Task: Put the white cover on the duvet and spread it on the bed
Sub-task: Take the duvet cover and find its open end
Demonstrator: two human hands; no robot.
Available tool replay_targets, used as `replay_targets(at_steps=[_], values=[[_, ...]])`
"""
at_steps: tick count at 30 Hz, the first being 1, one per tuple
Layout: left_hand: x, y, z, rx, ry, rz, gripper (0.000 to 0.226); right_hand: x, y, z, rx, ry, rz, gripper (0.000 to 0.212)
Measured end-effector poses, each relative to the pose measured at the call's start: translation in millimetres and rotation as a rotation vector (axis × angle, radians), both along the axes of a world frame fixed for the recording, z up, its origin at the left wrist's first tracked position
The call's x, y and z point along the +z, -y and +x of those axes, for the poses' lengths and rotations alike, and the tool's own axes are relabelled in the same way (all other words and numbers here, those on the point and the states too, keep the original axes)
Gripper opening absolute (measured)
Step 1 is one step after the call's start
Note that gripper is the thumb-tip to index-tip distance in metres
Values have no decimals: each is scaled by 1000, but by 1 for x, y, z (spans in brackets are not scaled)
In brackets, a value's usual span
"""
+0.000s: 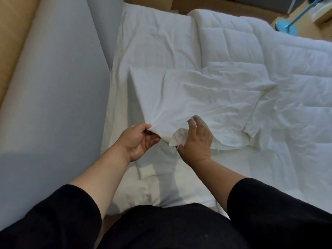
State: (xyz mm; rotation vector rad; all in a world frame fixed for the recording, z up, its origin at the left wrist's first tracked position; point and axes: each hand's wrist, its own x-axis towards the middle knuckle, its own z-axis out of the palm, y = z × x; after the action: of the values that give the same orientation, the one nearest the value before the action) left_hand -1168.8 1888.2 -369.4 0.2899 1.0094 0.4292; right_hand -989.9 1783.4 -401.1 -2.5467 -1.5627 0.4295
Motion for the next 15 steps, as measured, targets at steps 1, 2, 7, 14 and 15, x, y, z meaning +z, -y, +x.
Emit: replay_targets(at_steps=[1,2,7,14,15], values=[[6,-2,2,-11,5,7,21,6,-1,3,-51,-10,36,98],[12,-3,3,-24,10,14,21,12,-2,9,-109,-16,70,98],[32,-6,10,-78,47,27,22,18,-5,53,-205,-28,-59,86],[54,-5,21,-199,-144,230,16,35,2,71,-207,-180,-111,31],[54,-6,23,-242,-282,351,12,42,3,74,-210,-180,-71,32]])
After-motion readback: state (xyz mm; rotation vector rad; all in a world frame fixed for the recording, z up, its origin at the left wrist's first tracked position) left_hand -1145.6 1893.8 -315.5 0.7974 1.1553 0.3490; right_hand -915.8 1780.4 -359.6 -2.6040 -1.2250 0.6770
